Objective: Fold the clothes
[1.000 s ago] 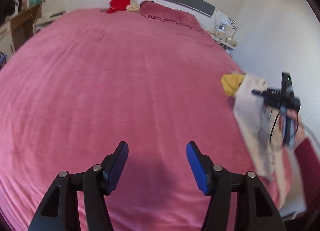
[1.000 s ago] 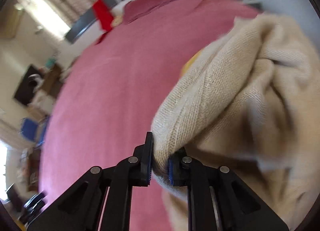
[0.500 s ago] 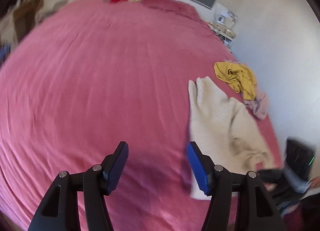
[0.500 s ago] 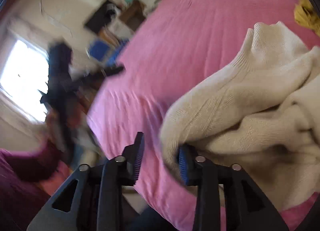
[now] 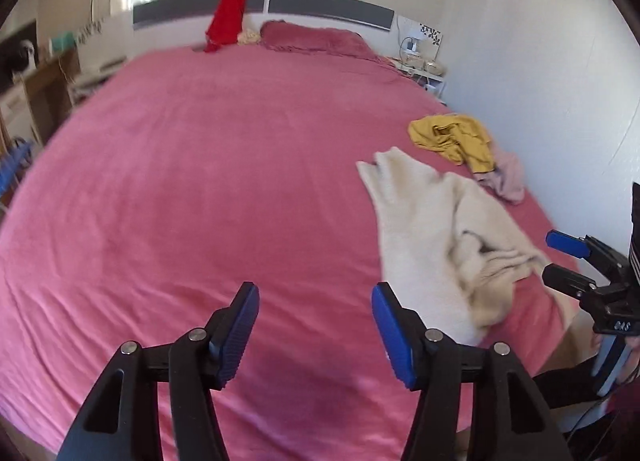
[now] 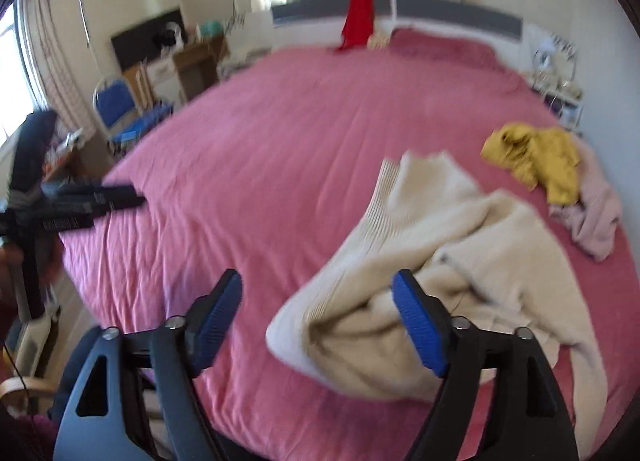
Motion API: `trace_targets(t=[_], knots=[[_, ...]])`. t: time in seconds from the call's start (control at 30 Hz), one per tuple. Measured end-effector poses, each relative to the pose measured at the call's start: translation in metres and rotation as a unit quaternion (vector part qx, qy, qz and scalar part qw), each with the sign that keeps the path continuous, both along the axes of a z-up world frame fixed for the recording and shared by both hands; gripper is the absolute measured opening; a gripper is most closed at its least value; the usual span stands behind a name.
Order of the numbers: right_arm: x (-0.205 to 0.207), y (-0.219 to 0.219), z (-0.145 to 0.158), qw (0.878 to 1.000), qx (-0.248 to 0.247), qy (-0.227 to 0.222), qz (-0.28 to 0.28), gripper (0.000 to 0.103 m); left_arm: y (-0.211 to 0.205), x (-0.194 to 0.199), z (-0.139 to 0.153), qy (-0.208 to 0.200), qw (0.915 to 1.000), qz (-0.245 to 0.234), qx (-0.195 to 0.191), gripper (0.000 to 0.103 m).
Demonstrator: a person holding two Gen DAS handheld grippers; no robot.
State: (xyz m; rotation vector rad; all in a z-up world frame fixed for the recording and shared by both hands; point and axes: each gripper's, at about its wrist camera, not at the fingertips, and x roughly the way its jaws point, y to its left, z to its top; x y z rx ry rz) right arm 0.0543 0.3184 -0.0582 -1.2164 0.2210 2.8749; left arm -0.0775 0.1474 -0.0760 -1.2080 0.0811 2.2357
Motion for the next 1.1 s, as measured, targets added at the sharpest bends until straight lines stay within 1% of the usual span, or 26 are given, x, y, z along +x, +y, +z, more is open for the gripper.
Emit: trace_targets(t=[0.07,0.1,0.13,0.2,0.23,0.3,0.33,0.4,0.43,0.47,0.5,0.57,0.6,0.67,0.73,0.77,0.8,0.83,0.93,1.03,1.1], knots=[[-0.003,0.012,0.007,1.0,0.003,0.013,-0.011,0.087,0.017,-0.007,-0.007,-0.029,0.9995,-0.001,0.01,0.06],[-0.005,0.019,0.005,1.0,0.005,0.009,-0.016,0.087,0.023,-0.01,-0.009,-0.036,0.9993,-0.003,0.009,0.06],[-0.007,0.026,0.002,1.0,0.007,0.006,-0.02,0.087,0.028,-0.01,-0.008,-0.03,0.9995,-0.006,0.0,0.06],[-0.011,0.045,-0.004,1.0,0.0,0.0,-0.028,0.087,0.038,-0.01,-0.002,-0.003,0.9996,-0.016,-0.023,0.06],[-0.013,0.057,-0.007,1.0,-0.003,0.0,-0.03,0.087,0.039,-0.01,0.001,0.009,0.9994,-0.021,-0.026,0.061],[-0.023,0.074,-0.015,0.999,-0.008,-0.004,-0.035,0.087,0.044,-0.015,0.007,0.023,0.9992,-0.028,-0.014,0.061],[-0.03,0.085,-0.018,0.999,-0.015,-0.006,-0.038,0.087,0.045,-0.018,0.01,0.031,0.9991,-0.03,-0.001,0.061],[-0.048,0.111,-0.024,0.998,-0.032,-0.016,-0.045,0.087,0.05,-0.03,0.011,0.03,0.998,-0.033,0.045,0.061],[-0.062,0.125,-0.029,0.998,-0.032,-0.029,-0.051,0.087,0.053,-0.037,0.008,0.032,0.997,-0.026,0.066,0.061],[-0.076,0.139,-0.033,0.997,-0.032,-0.042,-0.056,0.087,0.058,-0.044,0.004,0.047,0.9959,-0.011,0.076,0.061],[-0.09,0.153,-0.037,0.996,-0.033,-0.053,-0.062,0.087,0.065,-0.051,-0.001,0.064,0.9954,0.002,0.071,0.061],[-0.121,0.18,-0.044,0.994,-0.047,-0.068,-0.07,0.087,0.08,-0.065,-0.014,0.09,0.9944,0.023,0.05,0.059],[-0.14,0.194,-0.049,0.992,-0.054,-0.082,-0.077,0.087,0.088,-0.073,-0.021,0.089,0.9945,0.029,0.047,0.059],[-0.173,0.217,-0.055,0.99,-0.059,-0.096,-0.083,0.087,0.104,-0.089,-0.04,0.067,0.996,0.03,0.05,0.059],[-0.205,0.232,-0.062,0.988,-0.055,-0.12,-0.081,0.087,0.122,-0.101,-0.059,0.04,0.9978,0.017,0.05,0.059],[-0.219,0.237,-0.066,0.987,-0.052,-0.131,-0.078,0.087,0.132,-0.103,-0.068,0.036,0.9984,0.003,0.043,0.059],[-0.22,0.24,-0.069,0.987,-0.052,-0.133,-0.079,0.087,0.142,-0.103,-0.075,0.039,0.9986,-0.015,0.034,0.059],[-0.221,0.243,-0.073,0.986,-0.053,-0.135,-0.08,0.087,0.152,-0.104,-0.083,0.03,0.9985,-0.033,0.032,0.059],[-0.224,0.252,-0.083,0.985,-0.055,-0.142,-0.084,0.087,0.178,-0.111,-0.11,-0.017,0.9964,-0.077,0.031,0.059],[-0.227,0.261,-0.093,0.983,-0.057,-0.149,-0.087,0.087,0.197,-0.121,-0.137,-0.058,0.9934,-0.097,0.018,0.059],[-0.229,0.266,-0.1,0.982,-0.058,-0.154,-0.089,0.087,0.203,-0.123,-0.151,-0.074,0.992,-0.101,0.008,0.059]])
